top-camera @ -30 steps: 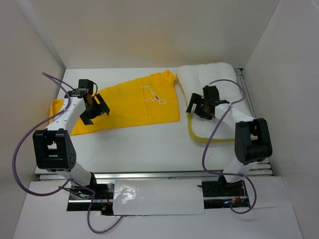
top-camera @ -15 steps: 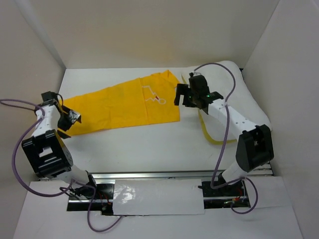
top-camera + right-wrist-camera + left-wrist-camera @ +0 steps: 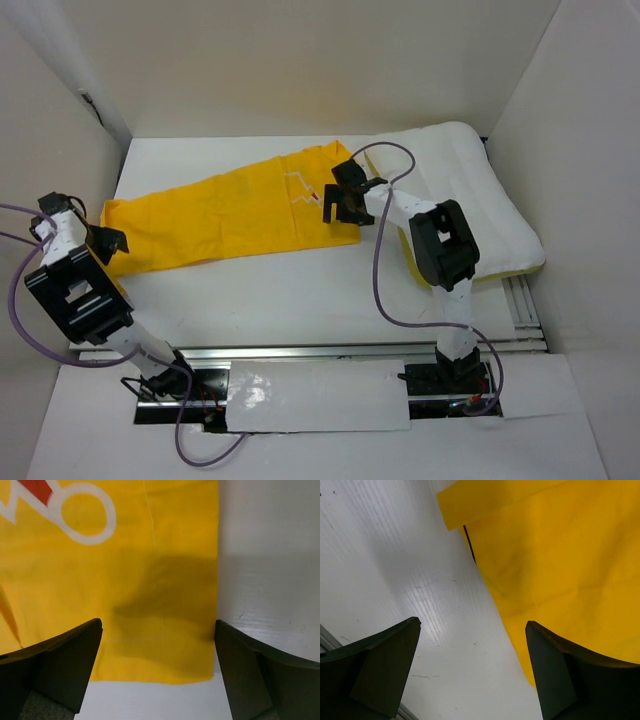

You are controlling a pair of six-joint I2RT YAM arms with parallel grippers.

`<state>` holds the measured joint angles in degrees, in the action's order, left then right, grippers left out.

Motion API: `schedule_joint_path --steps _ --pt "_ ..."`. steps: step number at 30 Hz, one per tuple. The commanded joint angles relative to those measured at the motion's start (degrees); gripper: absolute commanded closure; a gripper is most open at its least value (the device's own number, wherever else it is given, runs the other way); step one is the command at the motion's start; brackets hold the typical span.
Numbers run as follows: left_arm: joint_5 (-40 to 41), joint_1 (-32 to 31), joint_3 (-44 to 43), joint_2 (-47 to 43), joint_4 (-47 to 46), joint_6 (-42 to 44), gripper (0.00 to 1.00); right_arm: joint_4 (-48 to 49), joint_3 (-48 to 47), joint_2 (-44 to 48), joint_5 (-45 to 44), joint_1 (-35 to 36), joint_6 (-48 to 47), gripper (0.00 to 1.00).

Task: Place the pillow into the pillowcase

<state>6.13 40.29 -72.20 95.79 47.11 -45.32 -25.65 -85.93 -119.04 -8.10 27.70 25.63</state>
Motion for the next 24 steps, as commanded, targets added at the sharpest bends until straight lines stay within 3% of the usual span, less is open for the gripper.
schedule_joint_path --steps 1,5,7,8,9,10,12,15,24 --pt "-0.3 1.5 -2.2 0.2 -3.5 -0.2 0.01 -2.7 -5.6 -4.2 -2.3 -0.4 2.7 0.01" --pt "-1.6 1.5 -1.2 0.2 -4.3 -0.2 0.01 -3.4 -5.6 -5.8 -3.5 1.0 3.2 0.09" --pt "-2.4 1.5 -1.2 -0.4 -5.4 0.3 0.01 -2.7 -4.4 -5.2 -4.0 1.0 3.2 0.27" --pt "-3.0 1.5 -0.5 -1.7 -5.5 0.8 0.01 -2.7 -3.9 -5.2 -4.6 1.6 3.7 0.56" --pt "-4.1 1.5 0.1 -2.3 -6.4 0.8 0.01 -2.7 -3.3 -4.3 -5.1 1.7 3.7 0.56" --pt "-5.1 1.5 0.1 -2.3 -6.9 1.5 0.01 -2.7 -3.3 -3.1 -5.6 1.7 3.7 0.81" --pt "-6.3 1.5 1.4 -3.2 -8.2 2.2 0.01 -4.0 -3.3 -1.8 -9.2 1.7 4.3 1.0" --pt "-6.9 -0.7 1.9 -4.4 -8.7 2.9 0.01 -5.7 -2.8 2.0 -13.1 0.3 4.8 1.0" --pt "-2.5 -19.6 0.4 -3.9 -8.7 5.6 0.01 -7.3 1.8 20.5 -15.0 -8.7 -0.6 1.0"
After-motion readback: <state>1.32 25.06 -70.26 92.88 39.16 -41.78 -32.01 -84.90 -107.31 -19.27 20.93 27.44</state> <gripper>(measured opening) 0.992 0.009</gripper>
